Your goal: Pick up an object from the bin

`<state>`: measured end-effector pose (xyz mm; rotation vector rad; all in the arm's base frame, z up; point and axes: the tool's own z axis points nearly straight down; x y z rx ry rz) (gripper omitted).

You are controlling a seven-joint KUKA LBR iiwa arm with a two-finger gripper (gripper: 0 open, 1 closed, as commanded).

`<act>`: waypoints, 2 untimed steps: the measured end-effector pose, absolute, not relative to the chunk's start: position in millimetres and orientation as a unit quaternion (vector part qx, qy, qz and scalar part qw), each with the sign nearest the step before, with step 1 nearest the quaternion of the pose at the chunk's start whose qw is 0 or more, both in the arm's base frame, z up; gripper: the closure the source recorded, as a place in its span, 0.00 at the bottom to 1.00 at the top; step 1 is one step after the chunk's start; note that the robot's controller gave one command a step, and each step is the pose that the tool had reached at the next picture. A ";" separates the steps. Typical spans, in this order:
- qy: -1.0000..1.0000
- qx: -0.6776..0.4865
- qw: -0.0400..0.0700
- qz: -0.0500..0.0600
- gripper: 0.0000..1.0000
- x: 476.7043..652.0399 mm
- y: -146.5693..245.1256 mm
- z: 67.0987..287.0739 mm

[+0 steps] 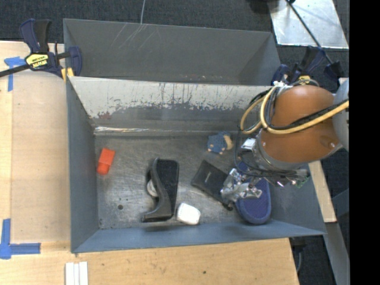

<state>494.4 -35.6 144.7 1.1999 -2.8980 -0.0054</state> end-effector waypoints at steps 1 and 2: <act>-0.933 0.360 -0.003 0.001 1.00 522.6 -54.8 161.4; -0.956 0.292 0.000 -0.001 1.00 510.0 -32.7 145.8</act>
Offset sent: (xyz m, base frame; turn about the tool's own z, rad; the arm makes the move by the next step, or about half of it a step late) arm 0.0261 -0.0180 0.0158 0.0446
